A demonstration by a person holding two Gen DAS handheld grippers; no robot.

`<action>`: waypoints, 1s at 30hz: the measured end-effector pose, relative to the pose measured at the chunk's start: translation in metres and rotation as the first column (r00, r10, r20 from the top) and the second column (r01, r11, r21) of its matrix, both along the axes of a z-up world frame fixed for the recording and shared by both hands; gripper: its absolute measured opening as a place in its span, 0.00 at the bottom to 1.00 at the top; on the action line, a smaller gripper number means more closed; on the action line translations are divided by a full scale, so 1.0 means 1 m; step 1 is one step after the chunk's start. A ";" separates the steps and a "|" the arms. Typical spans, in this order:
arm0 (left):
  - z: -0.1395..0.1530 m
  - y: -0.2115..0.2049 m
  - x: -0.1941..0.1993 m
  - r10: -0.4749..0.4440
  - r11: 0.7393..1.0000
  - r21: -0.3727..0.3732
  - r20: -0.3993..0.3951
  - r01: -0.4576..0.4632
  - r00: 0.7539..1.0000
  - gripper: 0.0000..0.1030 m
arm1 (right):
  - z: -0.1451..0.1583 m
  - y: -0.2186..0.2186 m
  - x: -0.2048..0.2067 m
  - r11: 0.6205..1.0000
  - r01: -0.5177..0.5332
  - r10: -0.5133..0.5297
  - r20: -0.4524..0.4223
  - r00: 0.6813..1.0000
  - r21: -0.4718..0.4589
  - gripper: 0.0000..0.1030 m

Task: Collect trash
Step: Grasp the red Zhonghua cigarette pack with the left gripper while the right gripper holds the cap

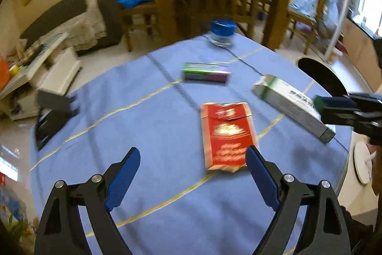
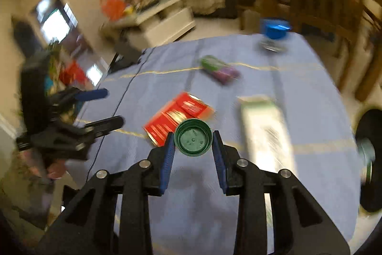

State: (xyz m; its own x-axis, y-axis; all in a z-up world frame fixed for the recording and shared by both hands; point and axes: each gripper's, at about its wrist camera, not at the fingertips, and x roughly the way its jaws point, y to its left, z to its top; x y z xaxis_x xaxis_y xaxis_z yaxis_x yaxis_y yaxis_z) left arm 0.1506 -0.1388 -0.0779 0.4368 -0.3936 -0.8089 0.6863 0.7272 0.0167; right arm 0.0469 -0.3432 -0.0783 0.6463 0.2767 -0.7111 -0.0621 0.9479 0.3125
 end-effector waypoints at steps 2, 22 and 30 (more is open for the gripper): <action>-0.006 -0.019 0.002 -0.034 0.999 -0.002 -0.034 0.034 0.999 0.84 | -0.002 -0.022 -0.024 0.997 0.052 -0.053 0.005 0.999 0.053 0.31; -0.045 -0.062 0.007 -0.073 0.993 0.084 -0.104 0.082 0.992 0.61 | -0.010 -0.049 -0.076 0.986 0.128 -0.131 0.030 0.991 0.106 0.31; -0.044 -0.041 0.006 -0.080 0.996 0.034 -0.152 0.086 0.985 0.60 | -0.011 -0.049 -0.083 0.985 0.136 -0.140 0.034 0.990 0.106 0.31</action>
